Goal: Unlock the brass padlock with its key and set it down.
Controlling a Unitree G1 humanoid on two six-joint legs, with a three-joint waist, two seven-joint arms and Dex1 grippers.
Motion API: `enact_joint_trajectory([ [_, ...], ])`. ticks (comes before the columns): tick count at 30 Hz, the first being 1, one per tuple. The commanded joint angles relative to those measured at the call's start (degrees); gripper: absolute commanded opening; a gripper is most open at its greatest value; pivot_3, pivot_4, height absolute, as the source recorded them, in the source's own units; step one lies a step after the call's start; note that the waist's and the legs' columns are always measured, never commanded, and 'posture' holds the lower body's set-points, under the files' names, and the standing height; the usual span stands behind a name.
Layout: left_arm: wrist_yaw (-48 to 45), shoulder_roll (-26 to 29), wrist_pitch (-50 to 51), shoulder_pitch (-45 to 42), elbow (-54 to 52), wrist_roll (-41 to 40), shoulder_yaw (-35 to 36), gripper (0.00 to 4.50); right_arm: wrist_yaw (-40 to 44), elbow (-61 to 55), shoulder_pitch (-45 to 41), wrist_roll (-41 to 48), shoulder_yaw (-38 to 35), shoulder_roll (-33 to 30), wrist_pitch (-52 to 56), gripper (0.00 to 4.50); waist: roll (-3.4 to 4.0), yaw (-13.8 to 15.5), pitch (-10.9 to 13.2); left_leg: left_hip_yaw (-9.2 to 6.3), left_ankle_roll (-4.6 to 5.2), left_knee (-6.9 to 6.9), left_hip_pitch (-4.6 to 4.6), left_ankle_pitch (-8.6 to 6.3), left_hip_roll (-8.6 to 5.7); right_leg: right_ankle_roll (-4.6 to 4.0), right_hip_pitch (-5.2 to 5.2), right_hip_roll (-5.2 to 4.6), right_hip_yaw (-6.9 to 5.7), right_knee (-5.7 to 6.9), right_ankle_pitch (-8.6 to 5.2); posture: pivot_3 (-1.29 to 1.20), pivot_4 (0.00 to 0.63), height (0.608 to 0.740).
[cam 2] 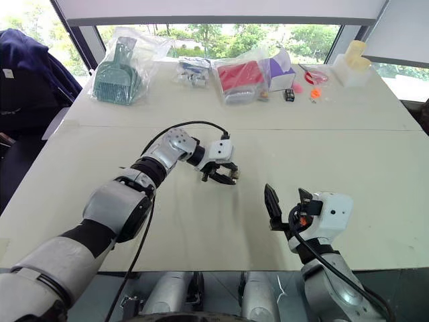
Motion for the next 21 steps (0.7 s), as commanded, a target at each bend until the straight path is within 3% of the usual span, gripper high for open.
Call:
enact_joint_trajectory([
  [1,2.45,0.13,9.74,2.59,-3.45,-1.29,0.42,1.69,0.77,-0.42,-0.88,0.51,-1.18,0.28,0.02,4.5,0.06,0.01,-0.06,-0.01,0.0,0.0,0.04,0.0,0.0,0.0,0.04,0.0,0.0,0.0,0.0,0.0,0.15,0.735],
  [2,2.42,-0.02,13.0,3.85,-6.49,-1.88,0.41,1.69,0.95,-0.19,-1.1,0.4,-1.15,0.34,0.11,4.5,0.08,0.02,-0.07,-0.03,0.0,0.0,0.05,0.0,0.01,0.0,0.04,-0.01,0.0,0.01,0.0,0.0,0.15,0.735],
  [4,2.97,-0.03,20.4,7.65,-15.11,-2.32,-0.23,2.72,1.16,0.14,-1.59,0.29,-1.17,0.46,0.34,4.5,0.13,-0.02,-0.12,-0.04,0.0,0.0,0.05,0.0,0.0,-0.01,0.05,-0.01,0.0,0.02,-0.01,0.0,0.15,0.735],
  [9,9.76,-0.44,39.14,14.86,-34.43,-1.87,-0.97,4.48,1.57,0.43,-1.76,-0.04,-1.43,0.86,0.46,4.5,0.17,-0.01,-0.14,-0.04,0.0,0.0,0.03,0.0,0.0,-0.02,0.03,-0.01,0.03,0.01,-0.01,0.0,0.15,0.735],
  [13,10.42,0.69,43.5,17.17,-45.28,-3.76,-2.32,4.48,1.83,0.45,-1.43,-0.33,-1.41,1.14,0.46,4.5,0.22,-0.28,-0.16,-0.04,-0.01,-0.01,0.02,0.0,0.0,-0.02,-0.03,0.0,0.03,0.03,-0.01,0.0,0.15,0.735],
  [15,7.06,3.96,37.24,17.35,-48.61,-4.53,-4.41,4.48,2.0,0.37,-1.21,-0.27,-1.66,1.21,0.46,4.5,0.25,-0.68,-0.14,-0.04,-0.01,-0.05,-0.04,0.0,0.01,-0.02,-0.16,0.02,0.03,0.07,-0.02,0.0,0.15,0.735],
  [18,6.16,7.91,25.05,14.53,-45.47,-5.17,-5.65,4.48,2.41,0.64,-1.07,-0.24,-2.15,1.28,0.33,4.5,0.32,-1.26,-0.12,-0.04,-0.03,-0.13,-0.09,0.01,0.01,-0.05,-0.28,0.02,0.04,0.14,-0.03,0.0,0.15,0.735],
  [21,2.19,8.64,20.94,9.08,-37.46,-9.36,-3.3,4.48,2.82,1.5,-1.49,-0.56,-2.24,1.38,0.18,4.5,0.31,-0.97,-0.11,-0.05,-0.04,-0.11,-0.16,0.02,-0.01,-0.09,-0.28,0.01,0.03,0.1,-0.05,0.0,0.15,0.735],
])
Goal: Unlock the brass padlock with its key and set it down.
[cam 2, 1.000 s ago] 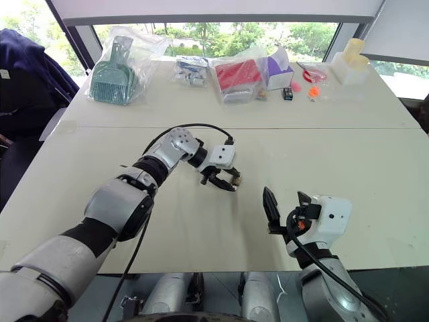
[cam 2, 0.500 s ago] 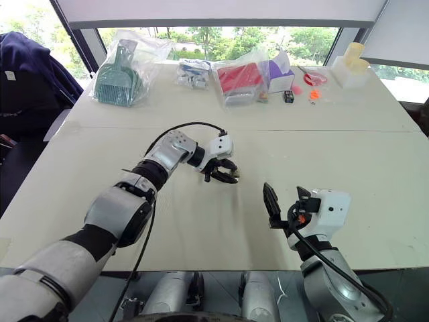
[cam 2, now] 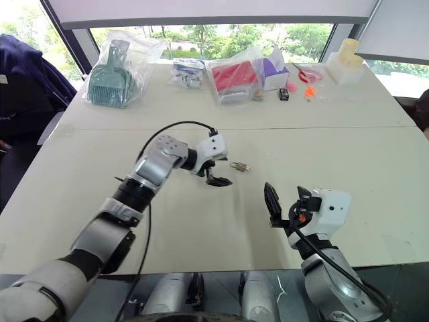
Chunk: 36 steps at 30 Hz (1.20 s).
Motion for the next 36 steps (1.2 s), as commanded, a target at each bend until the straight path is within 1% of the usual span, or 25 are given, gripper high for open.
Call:
enact_joint_trajectory([
  [1,-5.23,-0.02,-7.75,-6.39,5.93,-5.27,2.53,4.48,0.81,0.03,-0.64,-0.32,-0.76,0.49,-0.69,4.5,0.0,0.09,0.0,0.0,0.0,0.01,-0.01,0.0,-0.03,0.0,0.02,-0.02,0.0,-0.02,0.0,0.0,0.15,0.735],
  [3,-7.28,-0.3,-10.98,-9.29,11.03,-7.43,3.79,4.48,0.98,0.37,-0.96,-0.45,-0.72,0.65,-0.68,4.5,0.0,-0.02,0.0,0.03,0.01,0.01,-0.02,-0.01,-0.04,0.01,0.04,-0.04,0.0,-0.12,0.0,0.0,0.15,0.735],
  [5,-6.81,-2.07,-21.57,-13.04,19.45,-8.91,5.74,4.48,1.26,0.78,-1.29,-0.52,-0.6,0.81,-0.64,4.5,-0.01,-0.18,0.0,0.04,0.02,0.0,-0.03,-0.02,-0.05,0.02,0.04,-0.05,0.0,-0.14,0.0,0.0,0.15,0.735],
  [7,-9.9,-4.01,-27.1,-15.92,27.25,-10.45,7.37,4.48,1.52,1.12,-1.71,-0.65,-0.4,0.77,-0.42,4.5,-0.01,-0.27,0.0,0.05,0.02,-0.03,-0.04,-0.02,-0.05,0.04,0.02,-0.05,0.0,-0.13,-0.01,0.0,0.15,0.735],
  [10,-14.69,-6.17,-30.55,-18.18,36.01,-10.74,8.5,4.48,1.67,1.09,-2.0,-0.7,-0.46,0.66,-0.08,4.5,-0.01,-0.35,0.0,0.07,0.02,-0.04,-0.04,-0.02,-0.05,0.04,0.02,-0.02,-0.01,-0.12,-0.01,0.0,0.15,0.735],
  [13,-13.4,-7.83,-32.25,-19.09,41.64,-8.65,8.27,4.48,1.29,-0.03,-1.0,-0.67,-0.94,0.61,0.2,4.5,-0.02,-0.36,0.01,0.07,0.03,-0.04,-0.03,-0.01,-0.05,0.05,0.02,-0.02,-0.01,-0.1,-0.01,0.0,0.15,0.735],
  [18,-2.83,-9.91,-32.66,-18.57,45.67,-2.09,5.54,4.48,0.15,-3.37,3.14,-1.05,-0.83,1.22,0.19,4.5,-0.04,-0.19,0.02,0.06,0.03,-0.03,-0.04,-0.01,-0.05,0.07,0.04,-0.02,-0.01,-0.11,0.0,0.0,0.15,0.735],
  [23,3.57,-11.78,-30.93,-18.08,46.81,1.51,5.7,4.48,-0.53,-5.92,6.71,-2.07,0.06,2.08,-0.11,4.5,-0.06,-0.29,0.03,0.06,0.03,-0.03,-0.04,-0.02,-0.05,0.08,0.05,-0.03,0.0,-0.12,0.0,0.0,0.15,0.735],
  [27,6.11,-12.56,-28.82,-17.07,47.44,5.13,4.5,4.48,-1.3,-7.64,8.97,-3.17,1.17,2.73,-0.59,4.5,-0.06,-0.32,0.03,0.05,0.03,-0.04,-0.04,-0.02,-0.02,0.08,0.03,-0.02,-0.01,-0.11,-0.01,0.0,0.15,0.735],
  [33,5.04,-11.69,-25.07,-15.9,47.96,10.01,1.55,4.48,-2.43,-7.89,11.19,-4.19,3.23,2.26,-3.29,4.5,-0.11,-0.38,0.0,0.04,0.02,-0.04,0.04,-0.03,-0.01,0.07,0.1,-0.03,-0.01,-0.14,-0.01,0.0,0.15,0.735],
  [34,4.8,-11.61,-25.09,-15.76,47.91,10.18,1.43,3.89,-2.54,-7.89,11.45,-4.36,3.54,2.22,-3.61,4.5,-0.1,-0.39,-0.02,0.03,0.02,-0.04,0.05,-0.03,0.0,0.07,0.1,-0.03,-0.01,-0.14,-0.01,0.0,0.15,0.735],
  [35,4.53,-11.57,-25.25,-15.63,47.85,10.26,1.35,3.63,-2.61,-7.89,11.59,-4.52,3.74,2.24,-3.76,4.5,-0.1,-0.4,-0.04,0.03,0.02,-0.04,0.06,-0.03,0.01,0.07,0.1,-0.03,-0.02,-0.14,-0.01,0.0,0.15,0.735],
  [36,4.49,-11.56,-25.47,-15.5,47.8,10.36,1.28,3.26,-2.66,-7.89,11.55,-4.61,3.8,2.3,-3.71,4.5,-0.1,-0.42,-0.04,0.03,0.01,-0.05,0.07,-0.03,0.02,0.07,0.1,-0.03,-0.01,-0.14,-0.01,0.0,0.15,0.735],
])
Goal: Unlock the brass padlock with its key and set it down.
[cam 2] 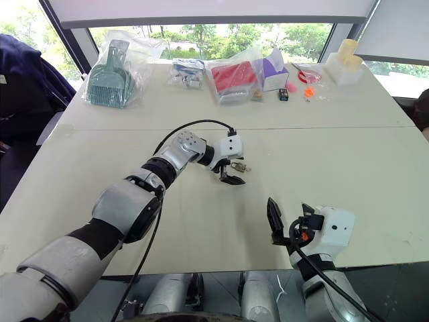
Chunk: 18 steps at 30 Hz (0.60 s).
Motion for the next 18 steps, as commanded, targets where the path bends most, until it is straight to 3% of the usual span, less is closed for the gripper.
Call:
enact_joint_trajectory([
  [1,0.18,0.94,0.91,1.54,1.73,4.16,-2.79,2.92,-0.33,-2.65,-0.05,-0.33,0.42,-0.04,-1.04,4.5,-0.01,-0.02,-0.02,0.0,0.0,0.0,0.0,0.0,0.01,0.0,0.0,0.0,0.0,0.0,0.0,0.0,0.15,0.735],
  [8,-0.08,2.63,-0.57,1.11,1.35,4.35,-2.03,0.78,-0.05,-1.09,-5.02,1.63,-1.46,-0.16,1.46,4.5,-0.06,-0.07,-0.08,0.0,-0.01,0.0,0.03,0.0,0.02,-0.02,0.0,-0.02,0.0,0.0,0.02,0.0,0.15,0.735],
  [12,-0.83,3.03,-5.74,-0.76,-0.36,-1.8,4.02,0.78,0.44,1.34,-10.25,6.91,-3.13,-0.41,3.92,4.5,-0.06,-0.36,-0.05,0.01,-0.01,-0.02,0.01,0.0,0.03,-0.03,-0.05,-0.01,0.0,0.01,0.02,0.0,0.15,0.735],
  [18,-12.17,4.53,-12.48,-1.44,-8.85,-14.19,12.85,0.78,-1.99,7.32,-25.57,26.15,-7.38,1.58,2.62,4.5,-0.05,0.16,0.19,0.06,0.01,-0.04,-0.18,0.01,-0.06,-0.03,-0.2,-0.11,-0.01,0.02,0.05,0.0,0.15,0.735],
])
